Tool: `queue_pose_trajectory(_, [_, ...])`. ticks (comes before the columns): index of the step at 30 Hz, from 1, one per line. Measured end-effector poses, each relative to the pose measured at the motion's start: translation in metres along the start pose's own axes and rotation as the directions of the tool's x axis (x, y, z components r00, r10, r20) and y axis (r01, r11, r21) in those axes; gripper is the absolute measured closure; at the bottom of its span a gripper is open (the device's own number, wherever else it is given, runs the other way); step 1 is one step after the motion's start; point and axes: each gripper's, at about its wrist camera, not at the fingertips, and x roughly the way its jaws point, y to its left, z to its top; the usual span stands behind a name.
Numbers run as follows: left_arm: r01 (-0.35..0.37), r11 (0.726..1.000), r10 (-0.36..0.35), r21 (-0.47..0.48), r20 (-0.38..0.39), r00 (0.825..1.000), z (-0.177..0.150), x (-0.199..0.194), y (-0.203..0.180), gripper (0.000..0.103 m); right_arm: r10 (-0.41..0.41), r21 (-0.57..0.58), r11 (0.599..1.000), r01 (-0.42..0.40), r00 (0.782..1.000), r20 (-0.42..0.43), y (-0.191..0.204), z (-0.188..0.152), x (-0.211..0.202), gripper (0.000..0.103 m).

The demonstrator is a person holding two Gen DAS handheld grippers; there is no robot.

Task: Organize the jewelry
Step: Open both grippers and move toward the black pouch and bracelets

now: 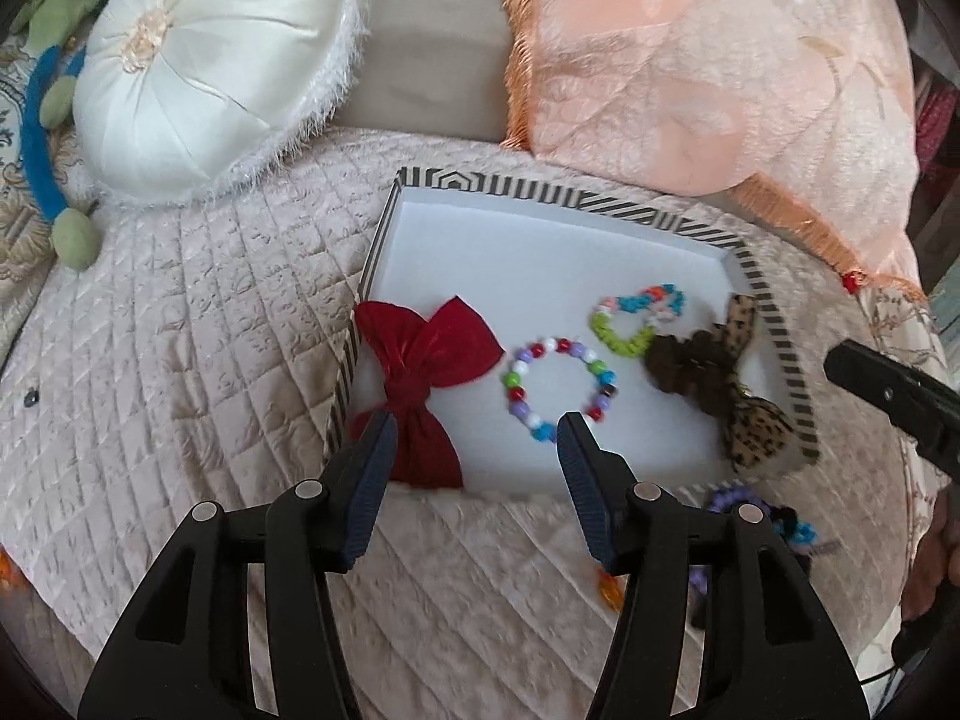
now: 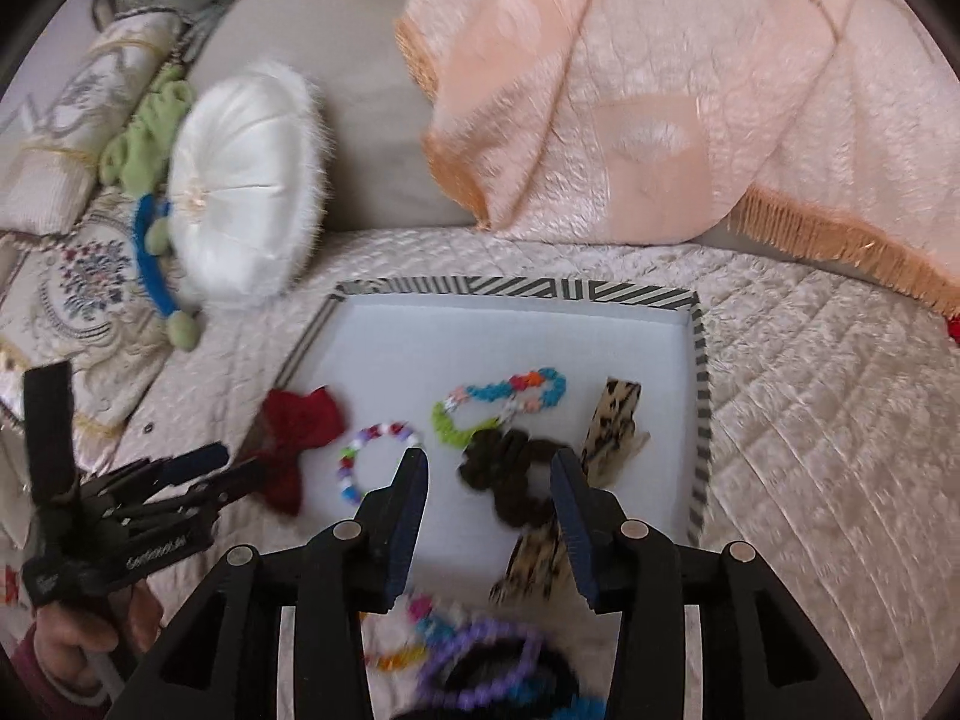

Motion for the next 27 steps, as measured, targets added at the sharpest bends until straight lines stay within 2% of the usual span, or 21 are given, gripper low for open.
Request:
queue_pose_trajectory(9, [0.098,0.995,-0.098,0.006,-0.010,0.995,-0.043,-0.041,-0.020,0.047,-0.009,-0.011,1.000,0.009,1.000,0.015,-0.006,-0.061,-0.056,0.061])
queue_pose_trajectory(12, [0.140,0.990,-0.140,0.003,-0.026,0.990,-0.054,-0.046,-0.029,0.040,-0.025,-0.006,1.000,0.025,1.000,-0.001,-0.017,-0.086,-0.063,0.061])
queue_pose_trajectory(15, [0.174,0.985,-0.174,-0.001,-0.041,0.984,-0.066,-0.048,-0.037,0.036,-0.041,0.004,0.999,0.041,0.999,-0.024,-0.029,-0.110,-0.063,0.061])
queue_pose_trajectory(19, [0.203,0.979,-0.200,0.019,-0.097,0.975,-0.083,-0.038,-0.051,0.035,-0.023,0.018,1.000,0.024,0.999,-0.048,-0.041,-0.127,-0.058,0.061])
queue_pose_trajectory(27, [0.263,0.961,-0.248,0.090,-0.152,0.957,-0.099,-0.025,-0.072,0.035,-0.041,-0.074,0.997,0.037,0.998,-0.052,-0.042,-0.126,-0.027,0.058])
